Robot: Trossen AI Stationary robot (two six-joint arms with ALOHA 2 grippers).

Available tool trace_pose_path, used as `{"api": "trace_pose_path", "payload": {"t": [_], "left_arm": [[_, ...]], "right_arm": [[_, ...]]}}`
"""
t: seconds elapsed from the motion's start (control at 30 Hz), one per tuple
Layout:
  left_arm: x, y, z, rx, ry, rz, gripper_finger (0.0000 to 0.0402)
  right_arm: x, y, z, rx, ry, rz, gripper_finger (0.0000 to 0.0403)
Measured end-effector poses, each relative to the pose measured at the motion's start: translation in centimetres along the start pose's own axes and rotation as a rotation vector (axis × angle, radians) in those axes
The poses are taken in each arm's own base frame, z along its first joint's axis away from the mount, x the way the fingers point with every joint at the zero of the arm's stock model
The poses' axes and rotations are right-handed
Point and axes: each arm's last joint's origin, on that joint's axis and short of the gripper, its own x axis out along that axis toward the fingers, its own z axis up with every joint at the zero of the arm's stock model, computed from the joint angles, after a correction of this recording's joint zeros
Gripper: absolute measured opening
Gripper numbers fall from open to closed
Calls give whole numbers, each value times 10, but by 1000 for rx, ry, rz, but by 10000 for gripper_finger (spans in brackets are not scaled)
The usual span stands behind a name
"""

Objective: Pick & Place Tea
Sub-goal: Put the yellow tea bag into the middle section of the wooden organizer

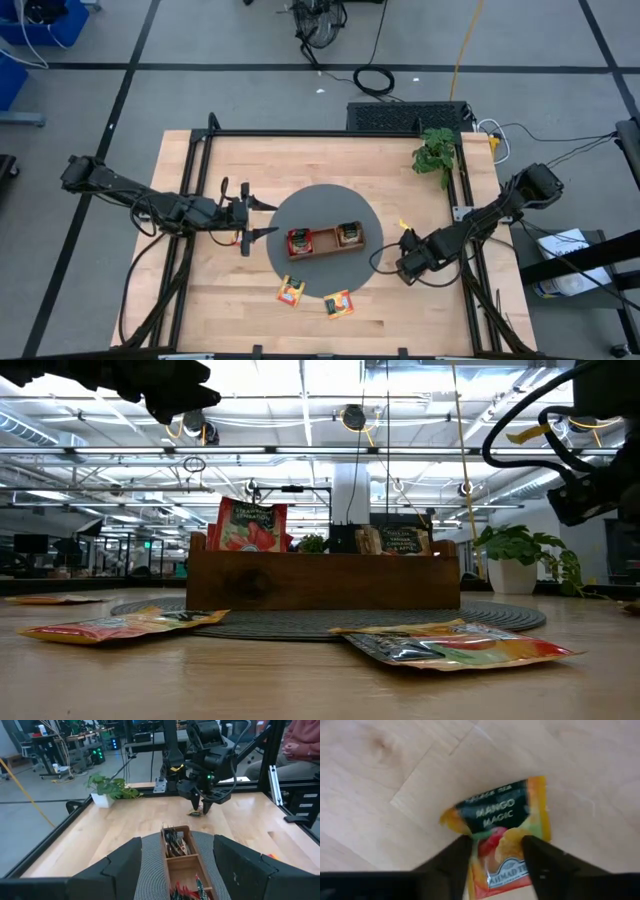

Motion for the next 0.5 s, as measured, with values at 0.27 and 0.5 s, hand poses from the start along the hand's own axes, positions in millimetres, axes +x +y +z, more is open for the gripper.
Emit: {"api": "trace_pose_path", "payload": {"t": [0.27, 0.5], "left_arm": [[0, 0, 0, 1, -1, 0, 246], [0, 0, 0, -63, -2, 0, 246]], "right_arm": [[0, 1, 1, -84, -54, -3, 12], [-21, 6, 6, -113, -279, 55, 2]]}}
